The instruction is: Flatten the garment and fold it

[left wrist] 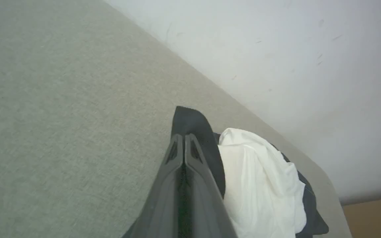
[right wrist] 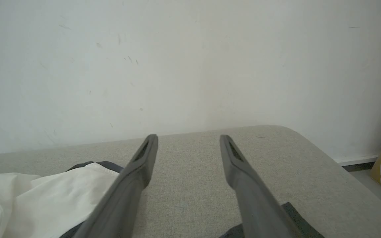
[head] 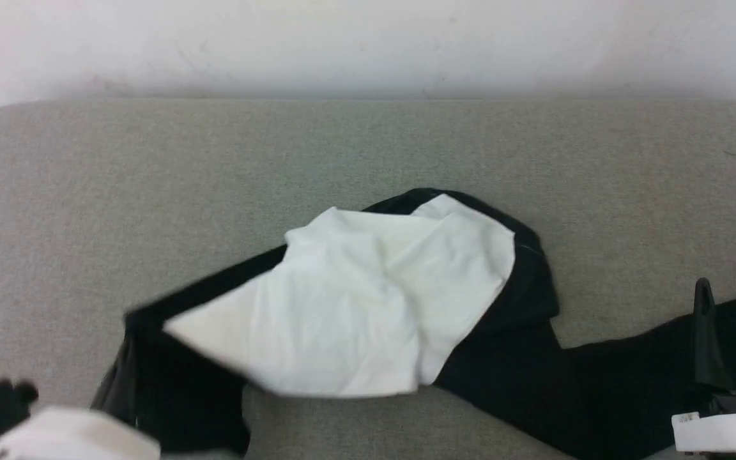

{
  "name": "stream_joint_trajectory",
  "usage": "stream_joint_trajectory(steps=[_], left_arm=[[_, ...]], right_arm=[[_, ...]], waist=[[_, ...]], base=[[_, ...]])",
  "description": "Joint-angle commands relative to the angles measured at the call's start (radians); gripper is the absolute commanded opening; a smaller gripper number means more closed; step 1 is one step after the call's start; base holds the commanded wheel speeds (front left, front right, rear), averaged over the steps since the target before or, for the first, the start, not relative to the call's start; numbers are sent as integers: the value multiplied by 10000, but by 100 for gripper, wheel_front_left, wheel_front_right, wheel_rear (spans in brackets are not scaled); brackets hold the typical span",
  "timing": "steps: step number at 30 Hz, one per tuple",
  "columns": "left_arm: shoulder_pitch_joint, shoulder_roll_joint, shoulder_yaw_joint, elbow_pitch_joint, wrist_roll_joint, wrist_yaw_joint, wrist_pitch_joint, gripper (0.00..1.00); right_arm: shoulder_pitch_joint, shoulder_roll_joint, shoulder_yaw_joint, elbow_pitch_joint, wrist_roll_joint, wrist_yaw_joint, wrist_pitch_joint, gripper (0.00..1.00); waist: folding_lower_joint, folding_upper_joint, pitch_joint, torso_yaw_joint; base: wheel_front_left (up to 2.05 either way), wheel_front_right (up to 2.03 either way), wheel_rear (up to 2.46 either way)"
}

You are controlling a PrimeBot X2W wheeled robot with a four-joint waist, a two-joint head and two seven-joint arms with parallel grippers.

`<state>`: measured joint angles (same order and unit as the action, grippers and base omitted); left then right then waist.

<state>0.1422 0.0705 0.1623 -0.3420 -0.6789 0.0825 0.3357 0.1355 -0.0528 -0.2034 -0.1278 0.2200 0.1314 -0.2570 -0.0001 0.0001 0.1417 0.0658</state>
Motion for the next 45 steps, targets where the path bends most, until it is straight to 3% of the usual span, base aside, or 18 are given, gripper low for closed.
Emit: stream_joint_trajectory(steps=[1,7,8,9,10,19,24,27,32,35,41,45], left_arm=[[733,-7,293,164,-38,120,-83,0],[1732,-101,-200,1380,-249,113,-19,0],[1702,-108,-333,1554,-172,88,-99,8],[1617,-116,-449,1658,-127,38,-213,76],[1491,-128,-493,1714,-163,36,-361,100],[-398,654,-1325,312,997,-230,-314,100],[-1561,691,-2115,23,1801,-116,-76,100],[-2273,921,-3087,699,2837,-197,345,100],[-3353,625,-4445,2240,3734,-394,683,100],[-3903,405,-4768,3299,3948,-296,779,100],[-4778,384,-4751,4981,4707,514,928,100],[-5045,339,-4834,5465,4744,539,879,98]], right_arm=[[59,26,8,39,25,-7,-47,100],[50,26,-25,122,-85,-7,-47,100],[45,26,-9,144,-110,-7,-47,100],[43,26,9,167,-129,-7,-47,100],[45,26,28,191,-146,-7,-47,100],[103,26,204,285,-211,-7,-36,100],[59,26,301,290,-201,-7,-31,100],[10,26,373,314,-173,-7,-31,100],[-92,26,398,313,-173,-7,-33,100],[-216,26,448,297,-188,-7,-35,100],[-462,26,449,282,-177,-7,-37,100],[-497,26,390,304,-174,-7,-39,100]], waist=[[1,-1,69,97],[1,-1,81,263],[1,-1,59,274],[1,-1,29,283],[1,-1,-4,287],[1,-1,-163,172],[1,-1,-65,22],[1,-1,86,-109],[1,-1,404,-274],[1,-1,623,-381],[1,-1,986,-549],[1,-1,1079,-543]], base=[[0,0,0],[0,0,0],[0,0,0],[0,0,0],[0,0,0],[0,0,0],[0,0,0],[0,0,0],[0,0,0],[0,0,0],[0,0,0],[0,0,0]])
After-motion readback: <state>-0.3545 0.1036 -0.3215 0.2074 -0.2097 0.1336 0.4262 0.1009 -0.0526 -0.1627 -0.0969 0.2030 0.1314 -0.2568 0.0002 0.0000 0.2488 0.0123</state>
